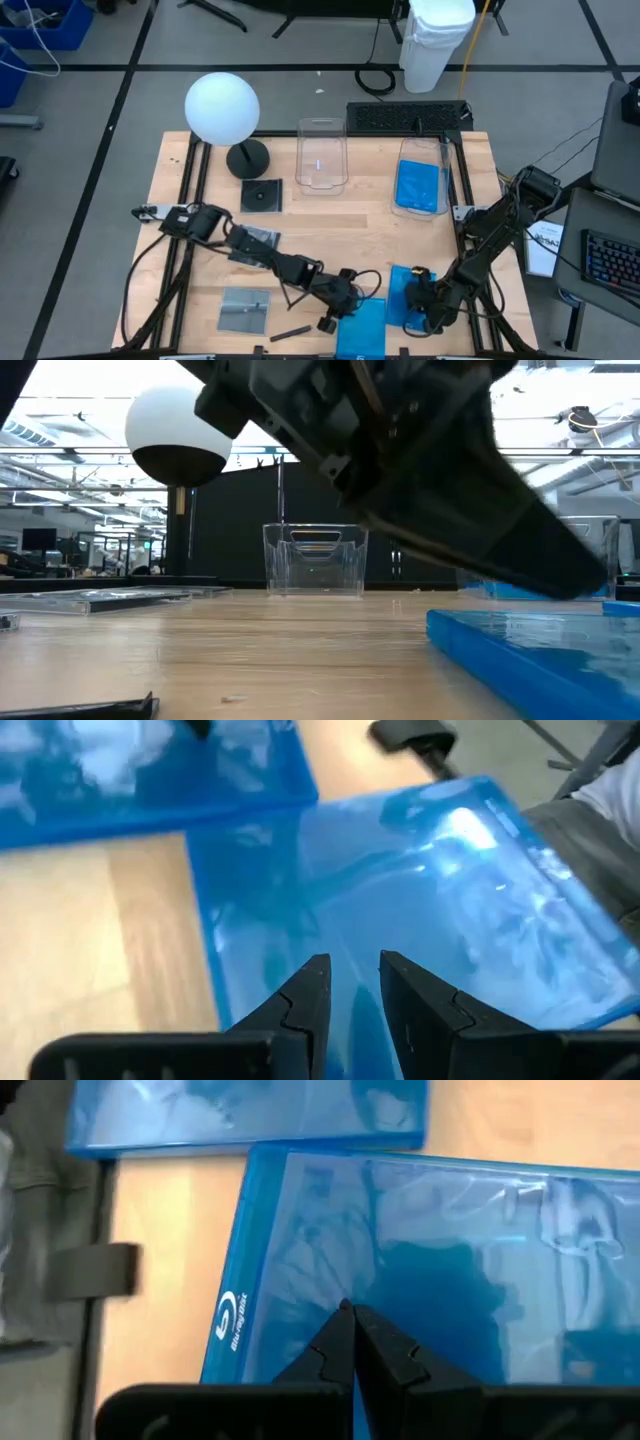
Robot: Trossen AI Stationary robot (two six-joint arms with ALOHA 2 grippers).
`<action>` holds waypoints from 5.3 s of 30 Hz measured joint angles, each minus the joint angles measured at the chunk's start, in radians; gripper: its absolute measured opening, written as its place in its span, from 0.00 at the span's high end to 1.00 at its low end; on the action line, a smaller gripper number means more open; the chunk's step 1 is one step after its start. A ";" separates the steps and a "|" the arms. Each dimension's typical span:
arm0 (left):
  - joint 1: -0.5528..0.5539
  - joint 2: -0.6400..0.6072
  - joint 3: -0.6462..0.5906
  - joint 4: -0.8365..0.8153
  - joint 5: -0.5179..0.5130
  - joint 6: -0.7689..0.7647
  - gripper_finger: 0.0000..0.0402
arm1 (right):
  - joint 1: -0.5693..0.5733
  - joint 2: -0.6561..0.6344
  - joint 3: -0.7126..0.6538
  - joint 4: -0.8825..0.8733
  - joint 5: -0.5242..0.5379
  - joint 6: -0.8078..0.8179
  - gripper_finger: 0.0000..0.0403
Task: Pick & place jewel cases by type
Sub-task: Adjust the blue CD cases on the table, then put the right blue CD case into the right transparent bin
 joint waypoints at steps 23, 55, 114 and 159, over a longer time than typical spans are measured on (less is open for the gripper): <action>0.097 -0.004 0.003 -0.369 -0.497 -0.279 0.76 | -0.108 0.002 -0.023 -0.001 0.183 -0.150 1.00; 0.099 -0.111 -0.004 -0.306 -0.681 0.016 0.76 | -0.044 0.003 -0.023 0.389 -0.085 -0.336 1.00; 0.179 -0.225 -0.315 -0.354 -0.425 -0.477 0.76 | 0.044 0.109 -0.061 -0.061 0.488 0.328 1.00; 0.182 -0.256 -0.312 -0.321 -0.433 -0.440 0.76 | -0.036 0.066 -0.090 0.410 0.534 -0.295 1.00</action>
